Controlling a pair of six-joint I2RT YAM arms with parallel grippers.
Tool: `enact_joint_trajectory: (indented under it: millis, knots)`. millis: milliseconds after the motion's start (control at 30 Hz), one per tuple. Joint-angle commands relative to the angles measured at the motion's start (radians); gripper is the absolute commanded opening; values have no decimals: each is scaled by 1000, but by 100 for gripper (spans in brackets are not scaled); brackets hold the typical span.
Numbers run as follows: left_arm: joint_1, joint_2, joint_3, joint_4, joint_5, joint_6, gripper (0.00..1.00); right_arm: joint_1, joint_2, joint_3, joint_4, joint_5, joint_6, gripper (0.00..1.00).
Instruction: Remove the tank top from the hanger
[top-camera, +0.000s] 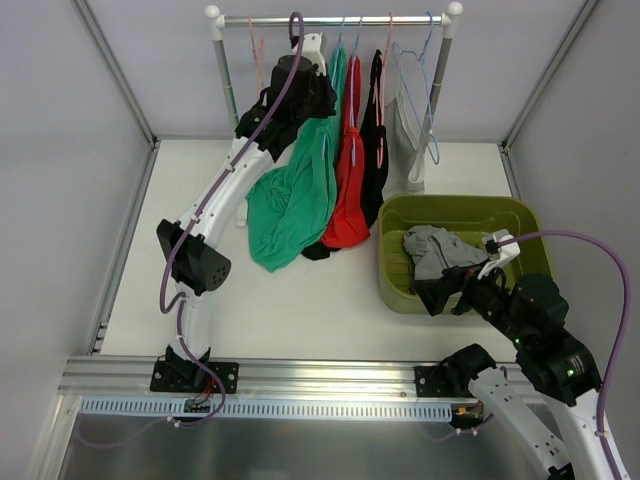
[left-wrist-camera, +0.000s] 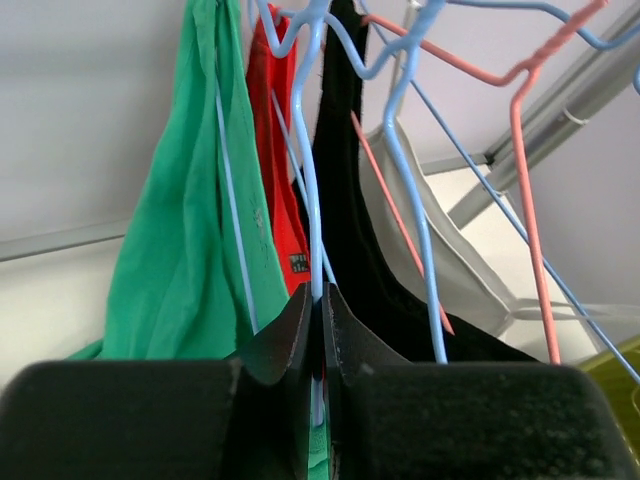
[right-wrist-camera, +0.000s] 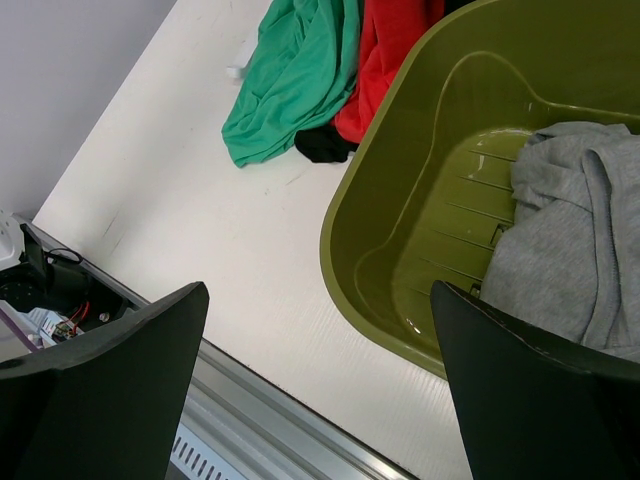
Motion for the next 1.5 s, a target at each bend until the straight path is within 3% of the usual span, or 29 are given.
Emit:
enact_joint_trajectory:
  millis: [0,267,733,1067,1267,1467]
  knots:
    - [1,-139,-1,64,-101,20,0,-3,15,-4,29,-6,-10,99]
    - [1,-291,-52,70,-164,46,0,-3,17,3,29,10,-15,100]
    - [-12,-721,-504,69,50,-79,0,-3,30,45,32,36,-18,99]
    - [-15,-1216,-832,61,162,-57,0,-3,110,124,46,33,-90,100]
    - [-16,-1432,-869,41,374,-46,0,-5,213,163,152,-105,-92,99]
    - [-15,-1520,-845,17,592,-96,0,2,378,218,388,-453,49,100]
